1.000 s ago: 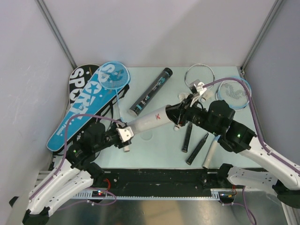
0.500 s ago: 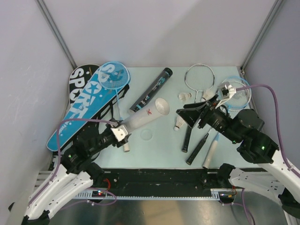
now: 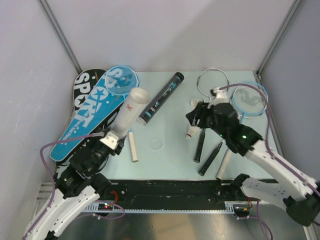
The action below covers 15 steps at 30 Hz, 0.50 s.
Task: Pack up the badminton gear
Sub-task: Place the shuttlecock at the shuttle tube, then close the lid on the shuttle tube.
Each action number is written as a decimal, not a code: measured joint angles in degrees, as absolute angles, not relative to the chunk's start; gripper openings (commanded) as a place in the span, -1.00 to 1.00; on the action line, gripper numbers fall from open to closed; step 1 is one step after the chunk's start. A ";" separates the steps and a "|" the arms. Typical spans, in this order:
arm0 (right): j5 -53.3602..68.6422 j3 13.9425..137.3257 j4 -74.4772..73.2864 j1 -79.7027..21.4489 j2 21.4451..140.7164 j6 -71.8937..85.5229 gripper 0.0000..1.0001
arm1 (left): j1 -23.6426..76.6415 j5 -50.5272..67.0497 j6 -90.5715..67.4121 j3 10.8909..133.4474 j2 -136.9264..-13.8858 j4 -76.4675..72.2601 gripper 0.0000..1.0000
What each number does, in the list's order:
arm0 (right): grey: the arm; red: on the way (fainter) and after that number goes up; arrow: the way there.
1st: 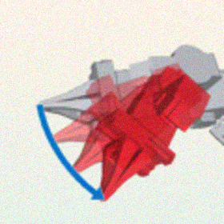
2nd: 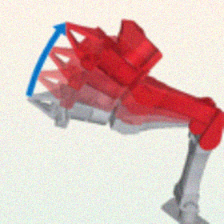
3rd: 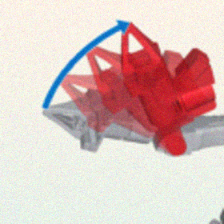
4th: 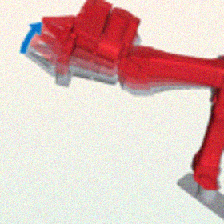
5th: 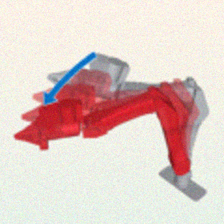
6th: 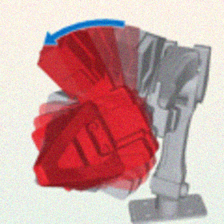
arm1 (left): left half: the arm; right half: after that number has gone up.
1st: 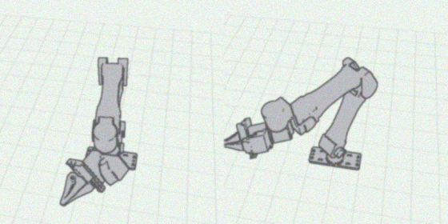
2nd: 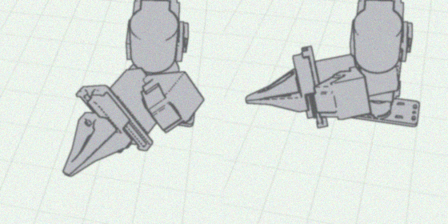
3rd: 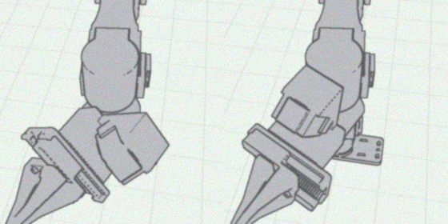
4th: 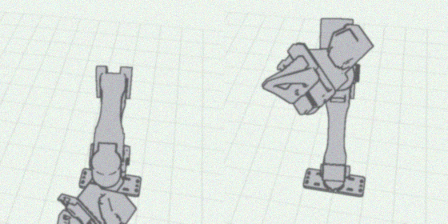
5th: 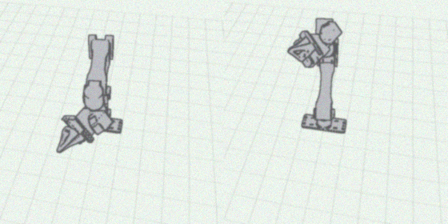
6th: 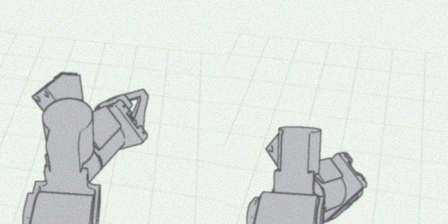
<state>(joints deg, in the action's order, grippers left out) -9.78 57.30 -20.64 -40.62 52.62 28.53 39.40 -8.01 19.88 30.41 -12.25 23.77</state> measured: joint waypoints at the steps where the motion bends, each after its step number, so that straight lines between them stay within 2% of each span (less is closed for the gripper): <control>1: -9.89 56.23 -20.40 -40.69 54.78 29.23 0.11 | 39.38 -10.02 19.27 30.30 -11.42 23.51 -0.17; 7: -12.36 54.13 -17.26 -45.89 70.83 35.70 -0.09 | 39.38 -20.34 17.15 30.11 -9.13 22.39 -0.17; 15: -13.08 54.81 -8.75 -51.09 87.68 41.19 -0.27 | 39.42 -22.55 16.34 29.89 -8.84 21.54 -0.17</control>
<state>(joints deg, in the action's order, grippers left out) -13.08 54.81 -8.75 -51.09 87.68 41.19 39.42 -22.55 16.34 29.89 -8.84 21.54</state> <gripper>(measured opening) 0.382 0.681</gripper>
